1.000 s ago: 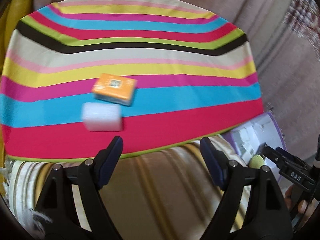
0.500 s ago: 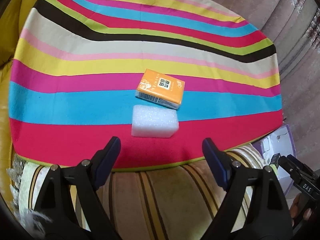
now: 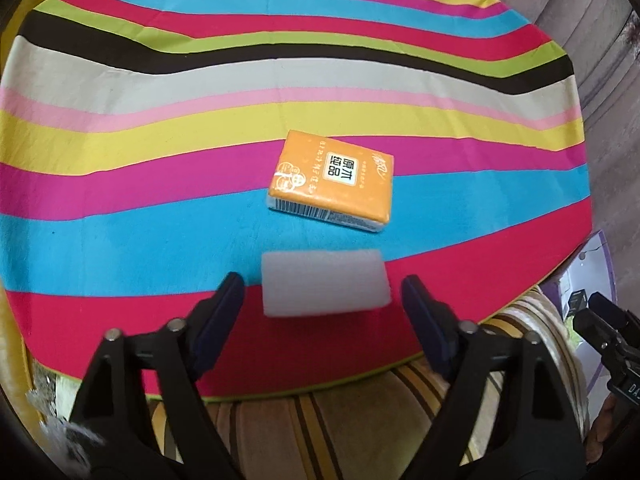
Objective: Organize objects
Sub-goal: 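Grasp the white foam block with the left gripper while the right grasps the orange tissue pack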
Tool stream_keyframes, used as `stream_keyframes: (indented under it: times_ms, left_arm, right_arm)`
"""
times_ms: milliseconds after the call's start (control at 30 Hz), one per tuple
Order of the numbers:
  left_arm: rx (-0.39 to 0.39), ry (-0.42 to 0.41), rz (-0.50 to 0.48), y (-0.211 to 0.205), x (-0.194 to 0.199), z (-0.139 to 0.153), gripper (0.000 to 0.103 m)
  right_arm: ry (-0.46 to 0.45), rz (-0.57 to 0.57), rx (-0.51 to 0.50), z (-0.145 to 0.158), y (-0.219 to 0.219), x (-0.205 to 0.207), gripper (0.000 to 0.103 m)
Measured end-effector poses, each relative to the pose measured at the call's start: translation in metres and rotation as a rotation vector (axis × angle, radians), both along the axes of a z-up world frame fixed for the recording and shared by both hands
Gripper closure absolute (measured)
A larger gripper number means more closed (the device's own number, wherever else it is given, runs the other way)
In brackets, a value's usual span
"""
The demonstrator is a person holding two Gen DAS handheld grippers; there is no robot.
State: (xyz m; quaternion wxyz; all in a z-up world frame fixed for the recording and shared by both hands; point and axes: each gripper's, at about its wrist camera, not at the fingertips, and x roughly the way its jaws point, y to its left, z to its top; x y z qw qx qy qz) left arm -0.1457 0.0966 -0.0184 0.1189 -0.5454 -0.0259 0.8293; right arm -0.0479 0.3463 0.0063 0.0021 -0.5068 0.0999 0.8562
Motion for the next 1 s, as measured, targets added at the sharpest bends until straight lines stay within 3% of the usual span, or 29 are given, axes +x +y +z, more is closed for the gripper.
stream_keyframes:
  times_ms: [67,400,767,1000]
  left_arm:
    - [0.007,-0.009,0.0,-0.001,-0.001,-0.003,0.037]
    - [0.053,0.023,0.045,-0.019,-0.001,0.002,0.038]
    - [-0.014,0.124,0.234,-0.08,0.004,0.013,0.038]
    - [0.013,0.155,0.357,-0.118,0.01,0.012,0.038]
  right_arm:
    - [-0.004,0.005,0.001,-0.001,-0.005,-0.005,0.024]
    - [-0.016,0.068,0.016,-0.006,-0.05,-0.035,0.024]
    - [0.024,0.089,0.001,-0.013,-0.125,-0.081,0.019]
    - [0.055,0.071,0.026,-0.016,-0.163,-0.102,0.019]
